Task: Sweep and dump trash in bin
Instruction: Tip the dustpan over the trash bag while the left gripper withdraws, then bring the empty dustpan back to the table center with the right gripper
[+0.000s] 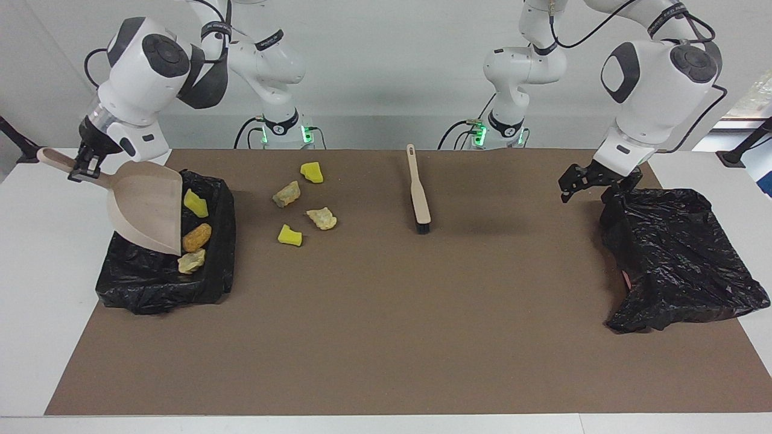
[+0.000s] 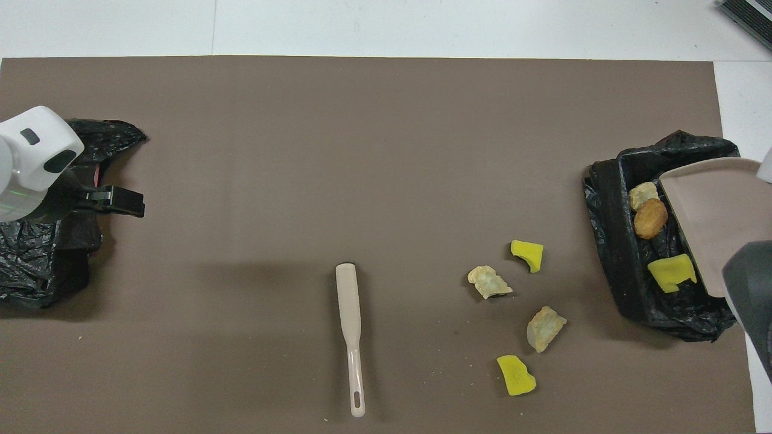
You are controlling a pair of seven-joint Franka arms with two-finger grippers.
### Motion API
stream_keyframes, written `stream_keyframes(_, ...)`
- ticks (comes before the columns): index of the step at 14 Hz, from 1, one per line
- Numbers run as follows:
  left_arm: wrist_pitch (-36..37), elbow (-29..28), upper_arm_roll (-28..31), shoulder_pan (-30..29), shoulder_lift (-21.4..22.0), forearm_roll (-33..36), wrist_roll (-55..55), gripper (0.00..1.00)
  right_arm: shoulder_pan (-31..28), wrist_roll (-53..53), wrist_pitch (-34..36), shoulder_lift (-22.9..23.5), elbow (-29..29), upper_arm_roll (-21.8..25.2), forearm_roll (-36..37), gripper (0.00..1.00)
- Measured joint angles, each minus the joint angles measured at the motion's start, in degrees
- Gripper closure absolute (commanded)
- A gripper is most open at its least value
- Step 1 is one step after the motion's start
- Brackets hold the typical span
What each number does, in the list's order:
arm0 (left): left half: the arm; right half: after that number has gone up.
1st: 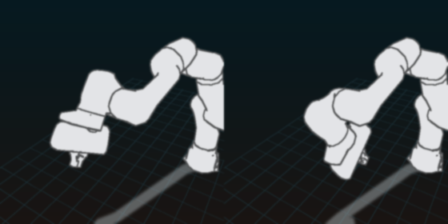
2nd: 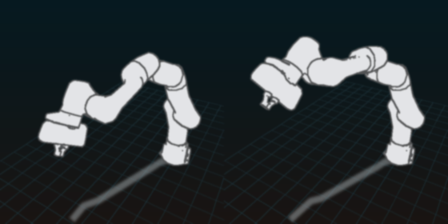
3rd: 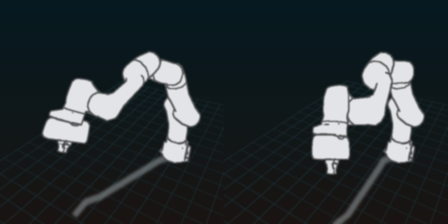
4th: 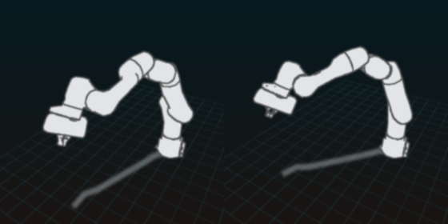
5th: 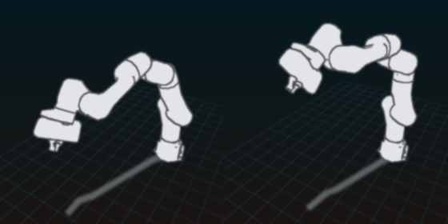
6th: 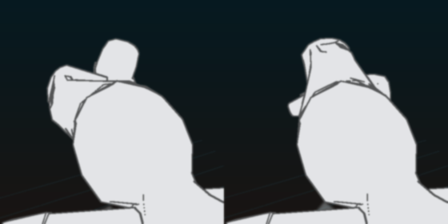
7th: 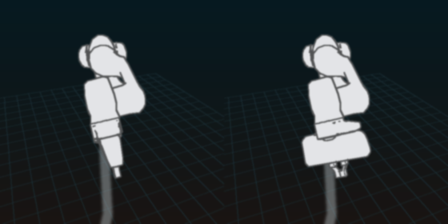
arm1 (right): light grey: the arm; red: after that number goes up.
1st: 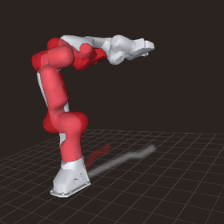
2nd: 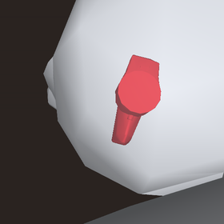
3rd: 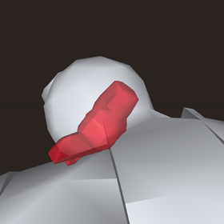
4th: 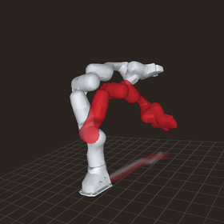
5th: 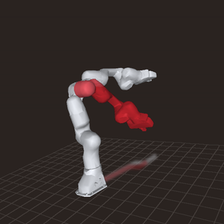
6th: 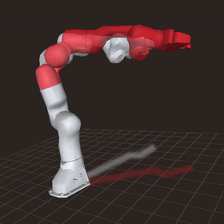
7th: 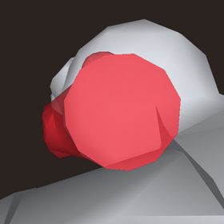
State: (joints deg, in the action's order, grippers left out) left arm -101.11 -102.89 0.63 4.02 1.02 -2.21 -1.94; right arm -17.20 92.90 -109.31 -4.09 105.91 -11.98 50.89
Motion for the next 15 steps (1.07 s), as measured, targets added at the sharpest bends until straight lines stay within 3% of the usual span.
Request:
stream_keyframes(3,3.9,4.1,0.0,-0.8,0.0,0.1,-0.7,0.00,2.2,-1.2,0.6,0.0,-2.3,-0.3,-4.1,1.00)
stream_keyframes(8,5.3,6.2,0.1,-2.8,0.0,0.2,-1.5,0.00,3.8,-11.6,1.0,0.5,-3.3,-0.5,-12.9,1.00)
stream_keyframes(10,6.5,7.3,0.0,-2.8,0.0,0.9,-1.5,0.00,6.3,-21.0,3.4,1.1,-3.5,-0.5,-16.6,1.00)
stream_keyframes(15,7.7,8.0,-0.1,-2.8,-0.1,1.3,-2.1,0.00,16.4,-59.0,6.5,6.7,-4.3,-0.8,-31.8,1.00)
